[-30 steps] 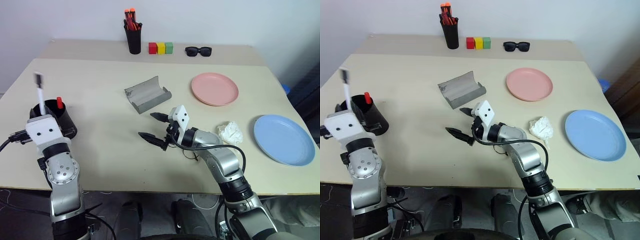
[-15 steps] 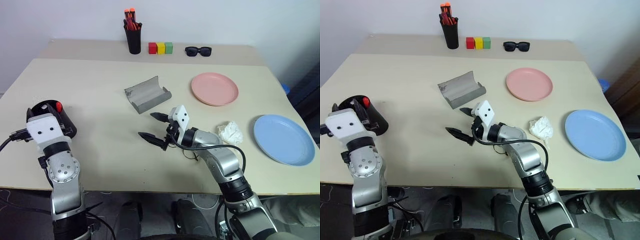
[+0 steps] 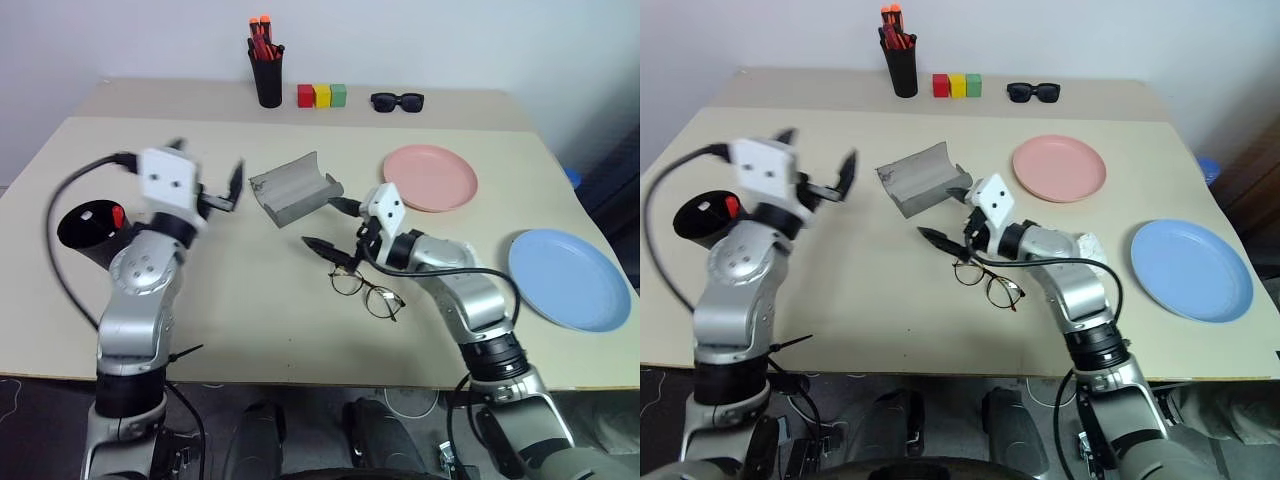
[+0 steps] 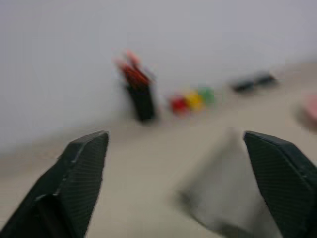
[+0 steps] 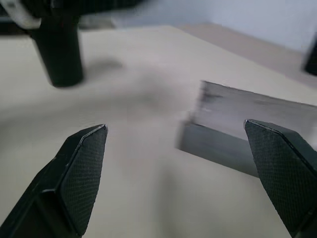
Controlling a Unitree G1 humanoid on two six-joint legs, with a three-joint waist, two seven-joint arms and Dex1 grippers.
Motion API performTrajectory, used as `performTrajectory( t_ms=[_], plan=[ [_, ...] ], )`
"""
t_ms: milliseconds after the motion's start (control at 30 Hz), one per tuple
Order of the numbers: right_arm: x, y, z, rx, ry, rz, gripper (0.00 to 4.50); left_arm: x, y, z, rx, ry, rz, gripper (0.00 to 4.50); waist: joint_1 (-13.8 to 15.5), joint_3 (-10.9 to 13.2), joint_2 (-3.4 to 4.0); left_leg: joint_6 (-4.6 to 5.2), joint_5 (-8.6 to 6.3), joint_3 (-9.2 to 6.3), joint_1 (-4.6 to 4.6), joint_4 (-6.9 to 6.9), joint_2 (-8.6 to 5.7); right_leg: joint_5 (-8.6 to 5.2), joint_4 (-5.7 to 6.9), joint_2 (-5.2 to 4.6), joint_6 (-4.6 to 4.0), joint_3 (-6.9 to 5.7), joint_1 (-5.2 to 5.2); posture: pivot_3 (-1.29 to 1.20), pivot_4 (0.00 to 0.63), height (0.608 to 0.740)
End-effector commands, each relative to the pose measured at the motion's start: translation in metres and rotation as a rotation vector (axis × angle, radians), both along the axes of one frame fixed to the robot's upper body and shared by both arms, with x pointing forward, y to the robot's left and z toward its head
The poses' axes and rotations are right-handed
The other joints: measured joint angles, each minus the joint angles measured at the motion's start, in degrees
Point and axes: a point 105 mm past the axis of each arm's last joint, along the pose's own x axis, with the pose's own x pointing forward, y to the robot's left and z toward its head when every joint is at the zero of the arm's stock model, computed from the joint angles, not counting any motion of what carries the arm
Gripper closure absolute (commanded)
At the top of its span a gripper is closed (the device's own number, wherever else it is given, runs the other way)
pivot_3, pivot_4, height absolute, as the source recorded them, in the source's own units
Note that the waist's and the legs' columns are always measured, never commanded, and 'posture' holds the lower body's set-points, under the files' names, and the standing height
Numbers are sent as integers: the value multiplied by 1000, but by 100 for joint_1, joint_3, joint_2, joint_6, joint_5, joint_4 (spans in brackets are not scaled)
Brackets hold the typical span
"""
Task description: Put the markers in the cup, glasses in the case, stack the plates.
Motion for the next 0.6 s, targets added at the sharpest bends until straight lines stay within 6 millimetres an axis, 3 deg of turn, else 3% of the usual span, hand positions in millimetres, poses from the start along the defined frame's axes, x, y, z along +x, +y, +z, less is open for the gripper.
performTrajectory(
  t_ms=[33,267,600],
  plan=[
    [-2,-21,14,-55,-77,-18,0,15,-17,-17,-12,157,-132,34,1,3,3,0,0,0,-1,0,-1,0,-1,0,0,0,0,0,150,725],
    [-16,-54,0,-177,-64,-66,0,49,-39,-36,-12,333,-259,34,17,5,5,1,-1,0,-4,-2,-1,-1,-6,1,0,0,-2,0,150,725],
    [-35,-55,-15,-163,-24,-109,0,64,-58,-48,25,457,-385,34,20,9,10,2,-1,0,-6,-2,-3,-1,-6,3,1,4,-4,0,150,725]
  ],
)
